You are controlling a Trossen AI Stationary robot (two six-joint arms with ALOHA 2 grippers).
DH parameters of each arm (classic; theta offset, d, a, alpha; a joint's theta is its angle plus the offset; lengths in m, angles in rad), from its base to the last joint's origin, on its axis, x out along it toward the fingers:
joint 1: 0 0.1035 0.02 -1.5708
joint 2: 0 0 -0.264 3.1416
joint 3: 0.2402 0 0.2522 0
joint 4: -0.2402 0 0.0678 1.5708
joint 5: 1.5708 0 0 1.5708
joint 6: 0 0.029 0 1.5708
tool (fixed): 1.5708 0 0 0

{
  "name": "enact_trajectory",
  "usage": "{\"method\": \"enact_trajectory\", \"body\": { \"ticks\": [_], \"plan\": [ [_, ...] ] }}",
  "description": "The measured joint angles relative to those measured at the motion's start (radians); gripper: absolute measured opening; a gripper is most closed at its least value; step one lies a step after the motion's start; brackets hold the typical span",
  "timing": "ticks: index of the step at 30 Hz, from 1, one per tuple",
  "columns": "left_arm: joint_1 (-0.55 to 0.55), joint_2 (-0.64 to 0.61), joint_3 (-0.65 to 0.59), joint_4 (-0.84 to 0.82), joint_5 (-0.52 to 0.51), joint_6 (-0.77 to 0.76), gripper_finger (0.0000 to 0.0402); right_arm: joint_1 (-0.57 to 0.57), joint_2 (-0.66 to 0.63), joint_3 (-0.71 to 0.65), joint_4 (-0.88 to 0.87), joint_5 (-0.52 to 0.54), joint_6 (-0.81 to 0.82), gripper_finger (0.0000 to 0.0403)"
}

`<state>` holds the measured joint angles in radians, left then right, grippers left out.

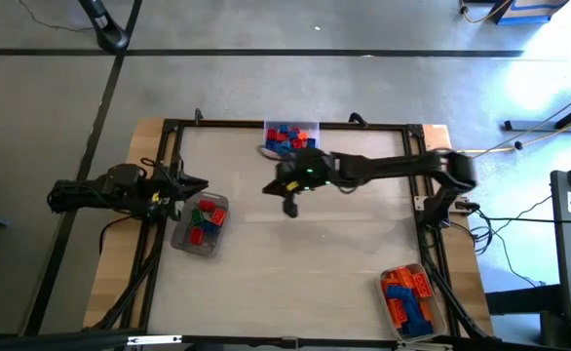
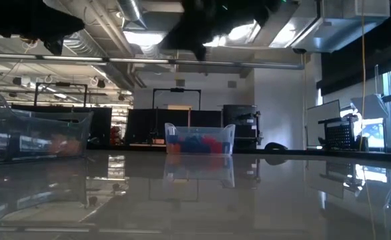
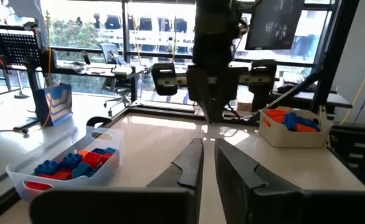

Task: Sort blocks by size
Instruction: Return to Home Position

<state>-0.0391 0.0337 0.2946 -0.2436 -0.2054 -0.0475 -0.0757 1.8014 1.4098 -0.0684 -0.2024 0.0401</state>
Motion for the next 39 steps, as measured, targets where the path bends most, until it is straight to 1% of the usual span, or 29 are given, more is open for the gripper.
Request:
{"method": "enact_trajectory", "body": {
  "ticks": [3, 8, 9, 11, 14, 16, 19, 21, 24, 28, 30, 32, 35, 37, 39],
  "plan": [
    [0.008, -0.014, -0.02, -0.006, 0.0, 0.004, 0.0023, 0.0, -0.112, -0.184, 0.122, 0.02, 0.017, 0.0032],
    [0.01, -0.014, -0.025, -0.008, 0.0, 0.029, 0.002, 0.004, -0.323, -0.47, 0.395, 0.096, 0.036, 0.0036],
    [0.01, -0.014, -0.025, -0.008, 0.0, 0.031, 0.0019, 0.004, -0.353, -0.517, 0.414, 0.11, 0.039, 0.0037],
    [0.01, -0.014, -0.025, -0.008, 0.0, 0.032, 0.0019, 0.002, -0.407, -0.587, 0.398, 0.132, 0.035, 0.0037],
    [0.01, -0.014, -0.025, -0.008, 0.0, 0.004, 0.0019, 0.003, -0.474, -0.639, 0.408, 0.175, 0.037, 0.0037],
    [0.01, -0.012, -0.025, -0.014, 0.0, 0.004, 0.0019, 0.005, -0.491, -0.653, 0.373, 0.16, 0.074, 0.0037],
    [0.01, -0.013, -0.033, -0.017, 0.0, 0.04, 0.0019, 0.009, -0.492, -0.657, 0.344, 0.045, 0.06, 0.0037],
    [0.008, -0.013, -0.051, -0.003, 0.003, 0.052, 0.0019, 0.01, -0.494, -0.668, 0.384, -0.032, 0.02, 0.0037],
    [0.008, -0.02, -0.085, 0.007, 0.042, 0.064, 0.0019, 0.008, -0.493, -0.72, 0.451, -0.09, 0.024, 0.0037],
    [0.008, -0.02, -0.121, 0.032, 0.203, 0.099, 0.0019, -0.02, -0.493, -0.834, 0.597, -0.116, 0.072, 0.0037],
    [0.008, -0.021, -0.126, 0.039, 0.213, 0.085, 0.0019, -0.032, -0.492, -0.906, 0.694, -0.122, 0.114, 0.0037],
    [0.008, -0.021, -0.128, 0.034, 0.214, 0.081, 0.0019, -0.038, -0.492, -0.979, 0.832, -0.124, 0.137, 0.0037],
    [0.008, -0.021, -0.128, 0.036, 0.213, 0.108, 0.0019, -0.04, -0.52, -1.097, 1.007, -0.112, 0.169, 0.0037],
    [0.008, -0.021, -0.128, 0.038, 0.213, 0.125, 0.0019, -0.042, -0.56, -1.168, 1.068, -0.082, 0.2, 0.0037],
    [0.008, -0.021, -0.128, 0.041, 0.213, 0.127, 0.0019, -0.043, -0.612, -1.227, 1.075, -0.028, 0.241, 0.0037]
  ]
}}
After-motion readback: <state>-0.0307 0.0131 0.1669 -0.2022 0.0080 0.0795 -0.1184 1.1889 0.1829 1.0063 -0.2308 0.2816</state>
